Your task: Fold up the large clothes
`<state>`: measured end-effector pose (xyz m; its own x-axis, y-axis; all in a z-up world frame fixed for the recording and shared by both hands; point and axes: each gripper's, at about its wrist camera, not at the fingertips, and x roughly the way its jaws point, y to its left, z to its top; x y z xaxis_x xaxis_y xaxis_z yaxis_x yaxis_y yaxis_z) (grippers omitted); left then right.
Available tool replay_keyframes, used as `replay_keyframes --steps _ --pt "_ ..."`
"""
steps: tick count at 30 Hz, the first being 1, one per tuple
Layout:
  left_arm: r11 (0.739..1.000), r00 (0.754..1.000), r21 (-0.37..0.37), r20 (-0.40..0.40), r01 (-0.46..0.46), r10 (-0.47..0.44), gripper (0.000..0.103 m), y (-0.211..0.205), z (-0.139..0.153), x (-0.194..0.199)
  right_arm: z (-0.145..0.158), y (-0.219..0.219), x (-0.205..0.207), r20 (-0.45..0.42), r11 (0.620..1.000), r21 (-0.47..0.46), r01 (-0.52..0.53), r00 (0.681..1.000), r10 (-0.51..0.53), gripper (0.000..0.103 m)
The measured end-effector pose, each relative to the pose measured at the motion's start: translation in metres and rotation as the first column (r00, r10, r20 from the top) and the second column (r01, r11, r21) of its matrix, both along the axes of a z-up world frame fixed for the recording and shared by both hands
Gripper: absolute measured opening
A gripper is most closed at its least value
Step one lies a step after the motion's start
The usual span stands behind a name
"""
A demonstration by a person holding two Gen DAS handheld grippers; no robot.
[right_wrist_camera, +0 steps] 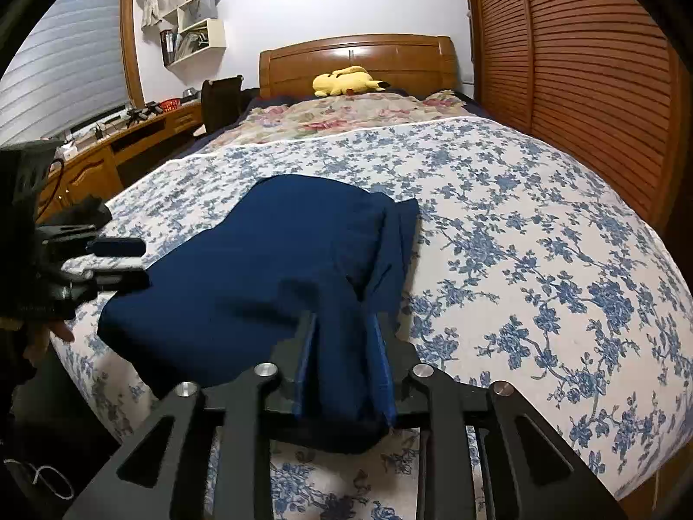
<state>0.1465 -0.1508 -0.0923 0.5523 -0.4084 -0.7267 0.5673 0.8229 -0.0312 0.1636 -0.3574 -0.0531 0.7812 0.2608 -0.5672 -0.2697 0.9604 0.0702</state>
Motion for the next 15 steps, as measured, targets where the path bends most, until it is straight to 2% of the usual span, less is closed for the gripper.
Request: replay_keyframes --steps 5,10,12,15 --pt "1.000 1.000 -0.014 -0.009 -0.021 0.021 0.055 0.007 -0.014 -0.006 -0.007 0.002 0.004 -0.041 1.000 0.000 0.005 0.999 -0.005 0.037" --pt "0.999 1.000 -0.027 -0.012 -0.026 0.026 0.055 0.010 -0.016 -0.005 -0.014 0.005 0.011 -0.085 0.999 -0.032 0.043 0.995 -0.046 0.061" --pt "0.999 1.000 -0.026 -0.012 -0.019 0.018 0.055 0.010 -0.015 -0.003 -0.016 0.003 0.013 -0.110 0.999 -0.002 0.048 0.993 -0.047 0.064" --pt "0.999 1.000 -0.026 -0.004 -0.023 0.023 0.055 0.013 -0.010 0.005 -0.021 0.006 0.016 -0.134 0.999 -0.005 0.046 0.990 -0.046 0.069"
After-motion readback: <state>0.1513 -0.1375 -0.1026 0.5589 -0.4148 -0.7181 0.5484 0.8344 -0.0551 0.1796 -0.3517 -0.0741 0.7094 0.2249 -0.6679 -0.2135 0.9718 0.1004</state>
